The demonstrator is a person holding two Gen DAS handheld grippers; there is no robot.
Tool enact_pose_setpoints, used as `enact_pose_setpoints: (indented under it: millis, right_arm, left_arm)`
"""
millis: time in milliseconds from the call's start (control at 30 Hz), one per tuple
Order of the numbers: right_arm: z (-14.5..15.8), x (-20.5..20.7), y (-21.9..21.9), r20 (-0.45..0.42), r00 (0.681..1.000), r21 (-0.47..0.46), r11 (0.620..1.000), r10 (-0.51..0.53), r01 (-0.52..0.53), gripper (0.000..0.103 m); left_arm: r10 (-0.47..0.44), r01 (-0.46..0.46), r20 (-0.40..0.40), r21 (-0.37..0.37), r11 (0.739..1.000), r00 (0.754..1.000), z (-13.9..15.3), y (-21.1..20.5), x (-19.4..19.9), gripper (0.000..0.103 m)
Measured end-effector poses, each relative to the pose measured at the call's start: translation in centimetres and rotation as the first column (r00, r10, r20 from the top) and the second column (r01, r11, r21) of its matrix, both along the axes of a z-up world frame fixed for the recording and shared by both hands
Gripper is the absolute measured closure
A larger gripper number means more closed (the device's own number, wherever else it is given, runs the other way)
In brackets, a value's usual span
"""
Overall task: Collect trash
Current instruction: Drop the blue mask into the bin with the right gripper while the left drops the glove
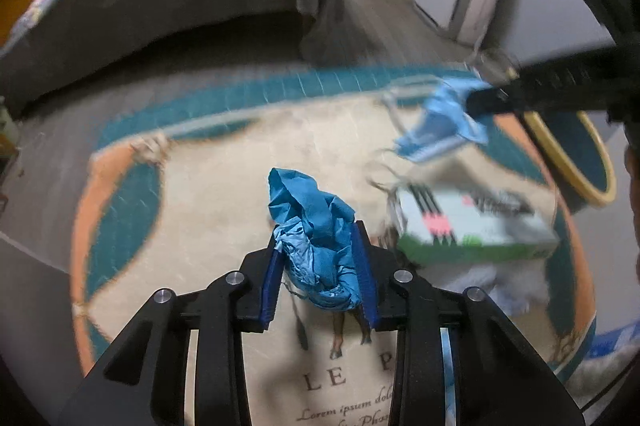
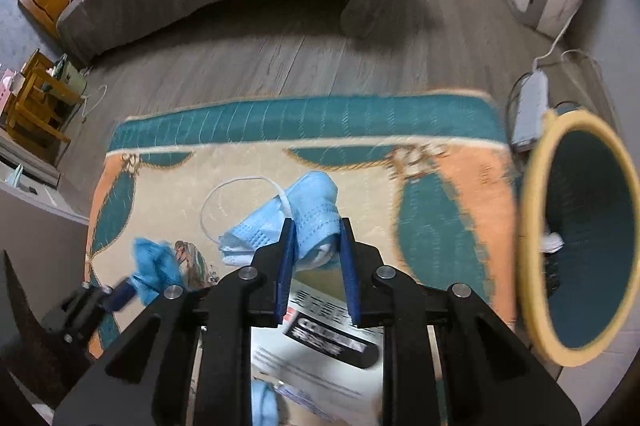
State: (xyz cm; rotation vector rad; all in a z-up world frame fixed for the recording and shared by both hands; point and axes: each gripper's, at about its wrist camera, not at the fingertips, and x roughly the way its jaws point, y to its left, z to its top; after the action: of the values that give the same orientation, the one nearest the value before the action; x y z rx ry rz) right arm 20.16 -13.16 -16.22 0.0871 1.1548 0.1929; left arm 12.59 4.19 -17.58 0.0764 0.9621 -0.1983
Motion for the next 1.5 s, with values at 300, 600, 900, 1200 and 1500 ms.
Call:
enact_pose_setpoints:
  millis: [300,600,900,1200,1500]
  right_arm:
    - [5.1,-2.8,-5.6,0.109,0.991,-0.011,0.997,-0.076,0.077,0.082]
    - [11.4,-6.9,-10.9,0.241,0.955,0.001,0.984,-0.175,0.18,0.082]
    - [13.4,-9.2,-17.1,0.26,0.916,0.066,0.952,-0.305,0.298,0.082]
    - [11.0,-9.4,-23.8,0.195,0.879,0.103,0.9,-0.435,0.422,0.082]
    - [8.7,-8.6,-26.4,0.158,0.885,0.067,0.899,-0.438,0.433,0.082]
  left_arm:
    - [0.005,0.0,0.124,-0.041,0.999,0.992,6.1,-2.0,-0.3,0.068]
    - [-0.146,0.162,0.261,-0.042,0.986,0.954,15.8,-8.7,-2.2,0.068]
    - [-0.253,0.267,0.281,-0.012,0.964,0.926,18.0,-14.8,-3.2,0.068]
    - [-0.309,0.323,0.222,-0.033,0.946,0.925,15.4,-20.1,-2.2,0.068]
    - [-0.332,0.346,0.171,-0.058,0.937,0.928,13.1,-22.7,-0.8,0.068]
